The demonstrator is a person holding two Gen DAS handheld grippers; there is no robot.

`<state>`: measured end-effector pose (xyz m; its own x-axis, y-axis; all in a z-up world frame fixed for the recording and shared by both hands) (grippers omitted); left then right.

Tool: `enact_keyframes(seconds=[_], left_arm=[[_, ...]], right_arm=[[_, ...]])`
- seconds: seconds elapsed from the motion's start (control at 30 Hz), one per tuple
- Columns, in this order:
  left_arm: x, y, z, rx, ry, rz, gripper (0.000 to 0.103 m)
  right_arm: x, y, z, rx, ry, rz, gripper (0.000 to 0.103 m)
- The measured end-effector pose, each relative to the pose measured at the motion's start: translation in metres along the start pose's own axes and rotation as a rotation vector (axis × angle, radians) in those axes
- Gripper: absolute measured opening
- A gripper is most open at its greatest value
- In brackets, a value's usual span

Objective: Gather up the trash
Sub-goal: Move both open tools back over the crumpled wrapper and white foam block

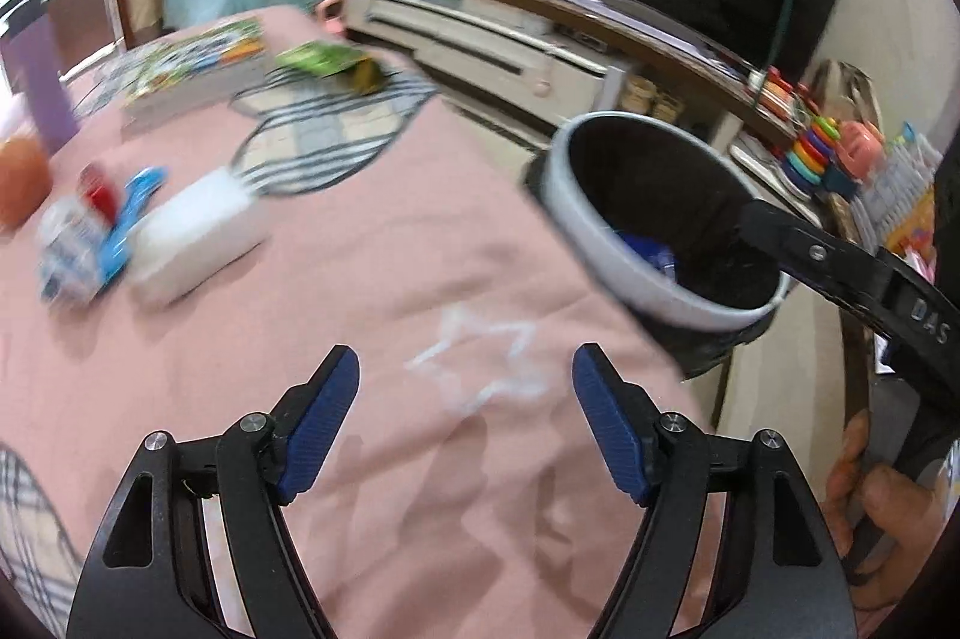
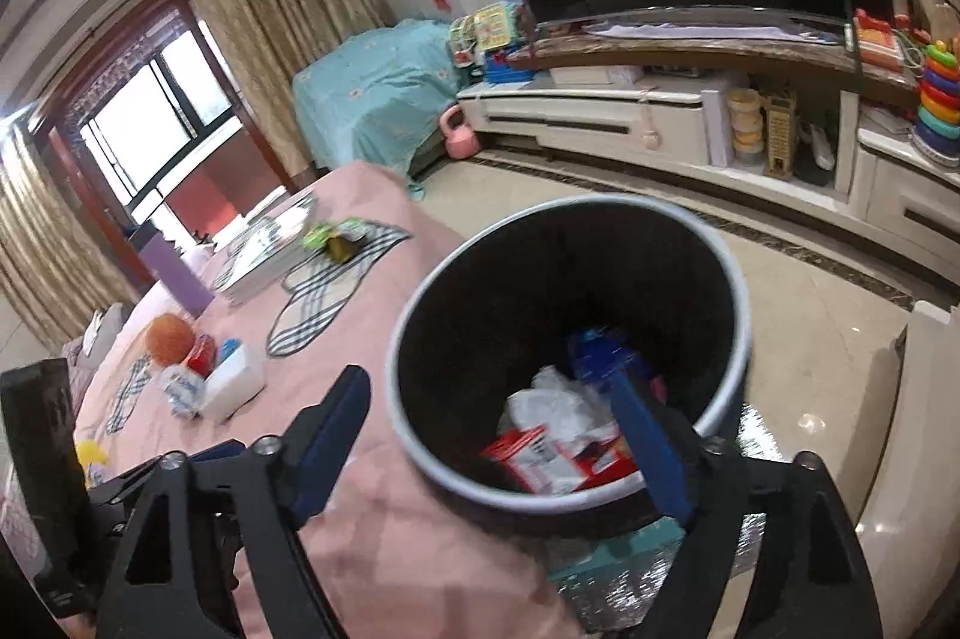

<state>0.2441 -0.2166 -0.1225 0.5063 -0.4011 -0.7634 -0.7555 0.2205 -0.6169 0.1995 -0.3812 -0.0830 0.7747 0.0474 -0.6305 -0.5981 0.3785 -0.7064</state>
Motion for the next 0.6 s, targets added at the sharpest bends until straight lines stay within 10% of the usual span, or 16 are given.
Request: enact_keyframes(seconds=[0.6], left_arm=[[-0.052,0.065,0.141,-0.245,-0.157,-0.025,0.076]], right_arm=[[0.021,0.062,0.109,-0.116,-0.141,0.114,0.095]])
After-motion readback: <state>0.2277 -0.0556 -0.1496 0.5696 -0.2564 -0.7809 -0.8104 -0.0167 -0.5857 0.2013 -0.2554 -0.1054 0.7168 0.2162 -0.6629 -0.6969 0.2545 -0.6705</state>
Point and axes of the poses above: each gripper's, at about its wrist camera, not at the fingertips, and x roughly the way its jaws point, z to its left, y to its underside, the point moved 10 cm from there along x, roughly the way its jaws point, and after that the axes turned 4 degrees about y, right-handed, at the moved point
